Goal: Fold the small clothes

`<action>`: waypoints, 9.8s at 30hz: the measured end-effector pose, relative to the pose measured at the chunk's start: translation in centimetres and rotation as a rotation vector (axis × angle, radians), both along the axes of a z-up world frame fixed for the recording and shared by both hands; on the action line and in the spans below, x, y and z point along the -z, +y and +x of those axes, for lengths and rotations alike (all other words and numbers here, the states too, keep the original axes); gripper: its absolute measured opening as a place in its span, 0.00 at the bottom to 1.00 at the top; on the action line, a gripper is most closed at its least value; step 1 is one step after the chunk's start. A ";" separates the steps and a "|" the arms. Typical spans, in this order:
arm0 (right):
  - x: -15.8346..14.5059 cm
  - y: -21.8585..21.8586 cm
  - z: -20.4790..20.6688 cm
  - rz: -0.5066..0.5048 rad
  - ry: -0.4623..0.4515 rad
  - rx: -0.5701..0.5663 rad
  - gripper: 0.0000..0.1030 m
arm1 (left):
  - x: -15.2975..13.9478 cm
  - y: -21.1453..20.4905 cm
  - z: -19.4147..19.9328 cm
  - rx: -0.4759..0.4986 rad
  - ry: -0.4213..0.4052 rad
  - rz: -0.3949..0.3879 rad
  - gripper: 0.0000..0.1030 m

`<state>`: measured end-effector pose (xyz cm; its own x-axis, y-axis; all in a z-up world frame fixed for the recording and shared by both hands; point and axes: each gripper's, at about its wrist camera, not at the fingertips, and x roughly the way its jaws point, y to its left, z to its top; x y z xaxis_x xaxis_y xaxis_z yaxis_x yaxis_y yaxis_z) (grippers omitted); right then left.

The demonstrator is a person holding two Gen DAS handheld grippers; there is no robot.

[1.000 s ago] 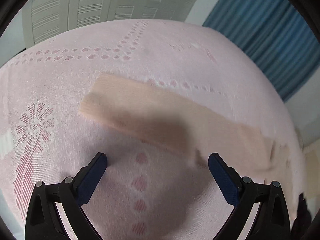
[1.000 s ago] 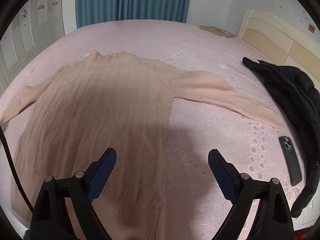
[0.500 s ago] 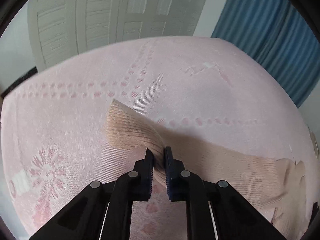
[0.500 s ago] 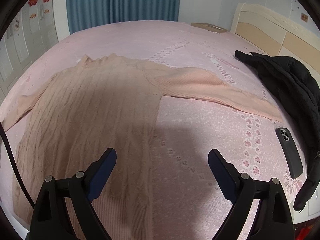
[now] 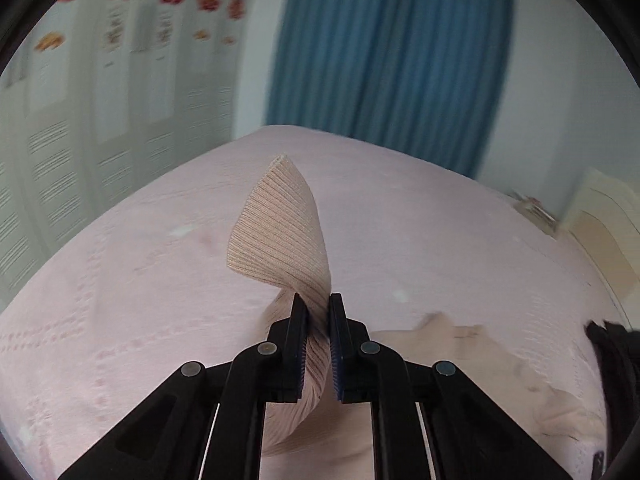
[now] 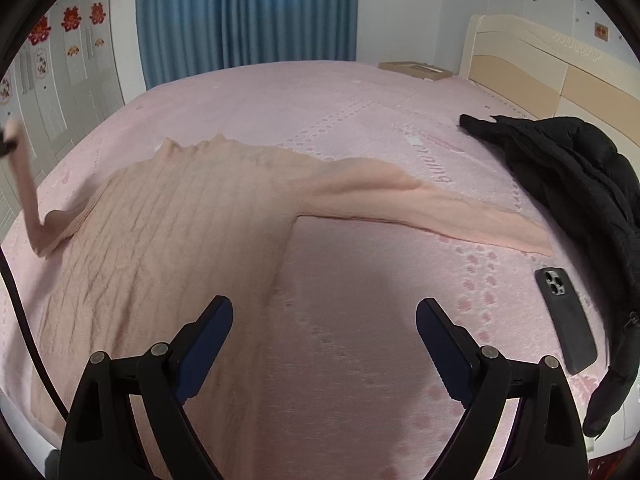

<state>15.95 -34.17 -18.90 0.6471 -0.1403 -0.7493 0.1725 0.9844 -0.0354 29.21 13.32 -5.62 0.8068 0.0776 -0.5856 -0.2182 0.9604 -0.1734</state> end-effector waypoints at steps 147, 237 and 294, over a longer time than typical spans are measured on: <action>6.7 -0.2 12.6 0.145 0.060 -0.049 0.53 | 16.9 -6.1 2.2 0.283 0.300 -0.263 0.43; 6.1 0.8 13.9 0.057 0.054 -0.085 0.61 | 14.3 -7.7 -5.2 0.172 0.221 0.065 0.59; 3.9 5.6 -10.3 0.205 0.030 0.006 0.55 | 16.5 -7.8 -27.8 0.139 0.208 -0.139 0.61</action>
